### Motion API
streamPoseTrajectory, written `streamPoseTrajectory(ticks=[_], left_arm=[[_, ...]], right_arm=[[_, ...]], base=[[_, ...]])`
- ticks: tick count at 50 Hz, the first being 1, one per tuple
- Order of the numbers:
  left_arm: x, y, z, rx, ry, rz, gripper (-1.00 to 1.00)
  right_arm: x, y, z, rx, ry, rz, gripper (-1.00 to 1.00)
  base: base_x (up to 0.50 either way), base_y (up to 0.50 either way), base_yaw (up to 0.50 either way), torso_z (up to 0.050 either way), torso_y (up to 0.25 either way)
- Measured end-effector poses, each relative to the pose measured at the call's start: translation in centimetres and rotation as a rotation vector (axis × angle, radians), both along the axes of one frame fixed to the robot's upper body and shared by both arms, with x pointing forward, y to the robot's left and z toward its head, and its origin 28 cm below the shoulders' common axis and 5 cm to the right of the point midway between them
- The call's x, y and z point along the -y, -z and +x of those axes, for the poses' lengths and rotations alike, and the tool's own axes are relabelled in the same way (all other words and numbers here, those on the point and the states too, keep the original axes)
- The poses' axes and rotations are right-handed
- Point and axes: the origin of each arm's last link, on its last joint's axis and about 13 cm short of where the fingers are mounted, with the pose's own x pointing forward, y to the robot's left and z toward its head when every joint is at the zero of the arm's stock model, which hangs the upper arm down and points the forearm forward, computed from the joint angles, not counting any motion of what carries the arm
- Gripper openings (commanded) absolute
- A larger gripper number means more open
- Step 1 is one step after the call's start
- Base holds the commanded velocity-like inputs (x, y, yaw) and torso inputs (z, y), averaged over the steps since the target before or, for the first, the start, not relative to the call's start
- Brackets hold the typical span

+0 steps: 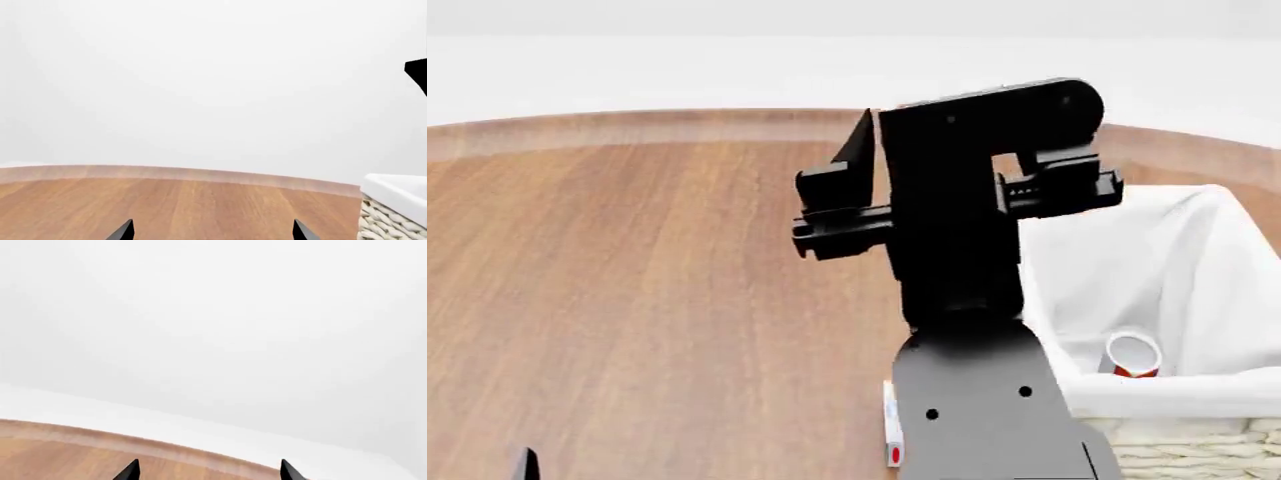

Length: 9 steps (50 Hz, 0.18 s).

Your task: Pick up the tomato sauce, and put it in the basket.

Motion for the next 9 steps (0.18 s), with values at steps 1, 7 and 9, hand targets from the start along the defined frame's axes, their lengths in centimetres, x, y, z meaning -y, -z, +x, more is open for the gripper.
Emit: streamPoseTrajectory(ticks=[1, 7, 9], left_arm=[[0.0, 0.0, 0.0, 0.0, 0.0, 0.0, 1.0], [0.1, 0.1, 0.0, 0.0, 0.0, 0.0, 1.0], [0.1, 0.1, 0.0, -0.001, 0.0, 0.0, 1.0]], right_arm=[[-0.4, 0.2, -0.7, 0.01, -0.016, 0.007, 1.0], [-2.4, 1.9, -4.9, 0.06, -0.084, 0.008, 1.0], [-3.0, 2.7, -6.2, 0.067, -0.104, 0.004, 1.0]], base=[[0.0, 0.0, 0.0, 0.0, 0.0], [0.0, 0.0, 0.0, 0.0, 0.0], [0.0, 0.0, 0.0, 0.0, 0.0]])
